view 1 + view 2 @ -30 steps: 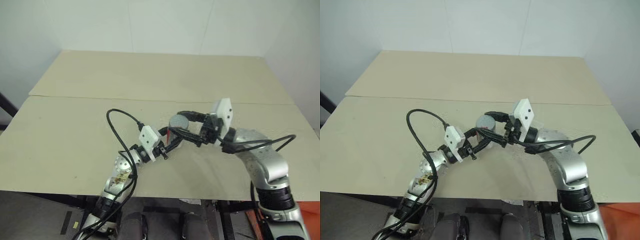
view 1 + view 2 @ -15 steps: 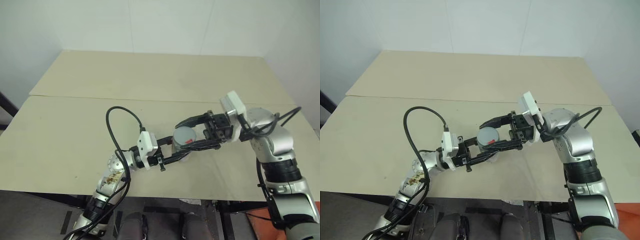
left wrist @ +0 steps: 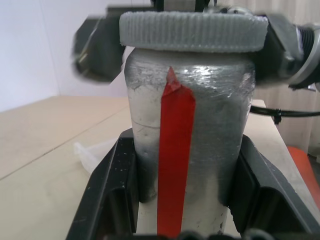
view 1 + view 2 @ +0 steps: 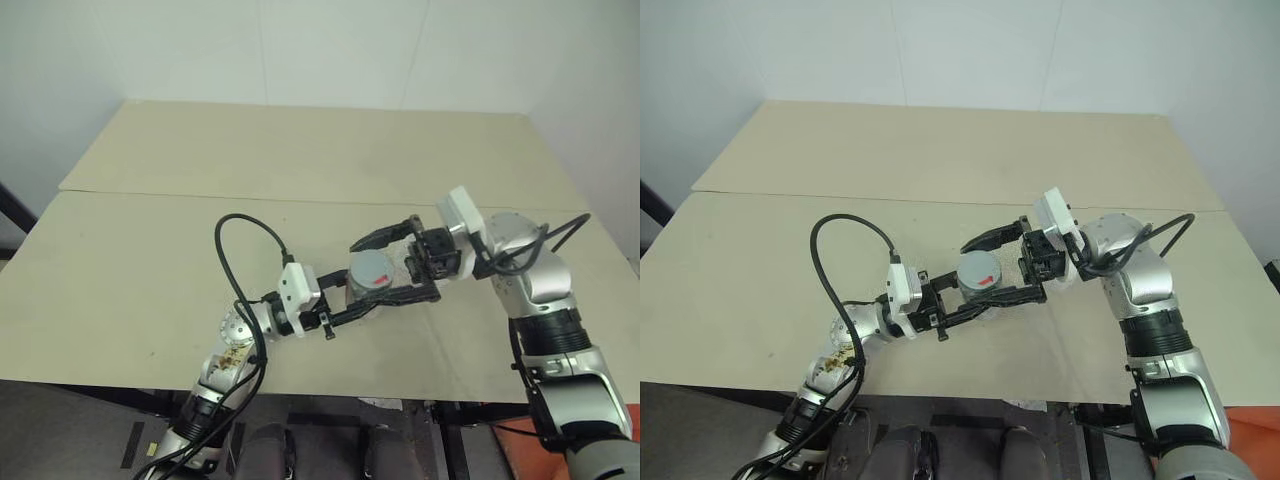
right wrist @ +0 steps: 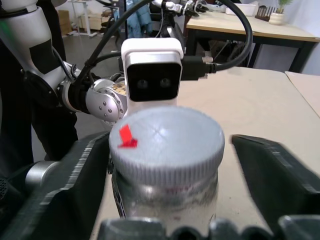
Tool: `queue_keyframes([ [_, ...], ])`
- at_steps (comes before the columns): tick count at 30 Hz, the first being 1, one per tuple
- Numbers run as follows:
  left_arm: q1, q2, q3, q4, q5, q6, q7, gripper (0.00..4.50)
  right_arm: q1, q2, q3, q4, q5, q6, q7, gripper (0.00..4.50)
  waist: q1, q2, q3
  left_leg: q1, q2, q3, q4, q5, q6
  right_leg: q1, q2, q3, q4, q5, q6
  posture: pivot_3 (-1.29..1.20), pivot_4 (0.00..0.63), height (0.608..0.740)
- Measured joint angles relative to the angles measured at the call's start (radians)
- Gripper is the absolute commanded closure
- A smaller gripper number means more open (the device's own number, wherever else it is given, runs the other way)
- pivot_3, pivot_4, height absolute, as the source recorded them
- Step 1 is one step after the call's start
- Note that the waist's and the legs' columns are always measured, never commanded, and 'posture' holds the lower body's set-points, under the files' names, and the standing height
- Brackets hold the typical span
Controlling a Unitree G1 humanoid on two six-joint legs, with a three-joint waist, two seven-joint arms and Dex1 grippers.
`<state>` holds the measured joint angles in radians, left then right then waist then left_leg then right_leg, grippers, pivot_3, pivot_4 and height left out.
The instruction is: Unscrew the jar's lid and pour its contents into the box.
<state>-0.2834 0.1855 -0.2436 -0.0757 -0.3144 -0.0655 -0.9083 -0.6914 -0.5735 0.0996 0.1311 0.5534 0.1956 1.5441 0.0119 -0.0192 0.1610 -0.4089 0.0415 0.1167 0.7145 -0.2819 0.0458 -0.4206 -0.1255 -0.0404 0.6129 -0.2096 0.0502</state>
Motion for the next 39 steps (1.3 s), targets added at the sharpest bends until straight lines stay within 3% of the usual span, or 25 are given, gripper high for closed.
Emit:
queue_keyframes([
  [5, 0.002, -0.002, 0.010, 0.019, 0.033, -0.019, 0.052, 2.57, 0.062, -0.019, -0.091, -0.066, 0.022, -0.029, -0.062, 0.02, 0.003, 0.000, 0.000, 0.000, 0.000, 0.000, 0.000, 0.000, 0.000, 0.000, 0.000, 0.000, 0.000, 0.000, 0.000, 0.00, 0.150, 0.740],
  [9, 0.005, -0.014, 0.035, 0.045, 0.065, -0.026, 0.123, 2.57, 0.147, -0.072, -0.181, -0.224, -0.003, -0.026, -0.218, 0.02, 0.002, 0.000, 0.000, 0.000, 0.000, 0.000, 0.000, 0.000, 0.000, 0.000, 0.000, 0.000, 0.000, 0.000, 0.000, 0.00, 0.150, 0.740],
  [13, 0.004, -0.037, 0.042, 0.071, 0.133, -0.054, 0.211, 2.57, 0.286, -0.044, -0.242, -0.389, 0.020, 0.038, -0.410, 0.02, 0.002, 0.000, 0.000, 0.000, 0.000, -0.001, 0.000, 0.000, 0.000, 0.000, 0.000, 0.000, 0.000, 0.000, 0.000, 0.00, 0.150, 0.740],
  [20, -0.056, -0.102, 0.048, 0.150, 0.240, -0.107, 0.371, 2.57, 0.359, 0.136, -0.127, -0.550, -0.131, 0.139, -0.814, 0.02, -0.001, 0.000, 0.000, 0.000, 0.000, 0.000, -0.001, 0.000, -0.001, -0.001, 0.000, 0.000, 0.001, 0.000, 0.000, 0.00, 0.150, 0.740],
  [27, -0.064, -0.115, 0.044, 0.176, 0.274, -0.121, 0.418, 2.57, 0.361, 0.277, -0.034, -0.586, -0.247, 0.190, -1.056, 0.02, 0.001, 0.000, 0.000, -0.001, -0.001, 0.000, 0.000, 0.000, 0.000, -0.001, 0.000, -0.001, 0.000, 0.000, 0.000, 0.00, 0.150, 0.740],
  [39, -0.059, -0.129, 0.033, 0.176, 0.274, -0.122, 0.430, 2.57, 0.349, 0.269, -0.008, -0.599, -0.258, 0.207, -1.074, 0.02, -0.001, 0.000, 0.000, -0.001, -0.001, 0.000, 0.000, 0.000, 0.001, -0.001, 0.000, -0.001, 0.000, 0.000, 0.000, 0.00, 0.150, 0.740],
])
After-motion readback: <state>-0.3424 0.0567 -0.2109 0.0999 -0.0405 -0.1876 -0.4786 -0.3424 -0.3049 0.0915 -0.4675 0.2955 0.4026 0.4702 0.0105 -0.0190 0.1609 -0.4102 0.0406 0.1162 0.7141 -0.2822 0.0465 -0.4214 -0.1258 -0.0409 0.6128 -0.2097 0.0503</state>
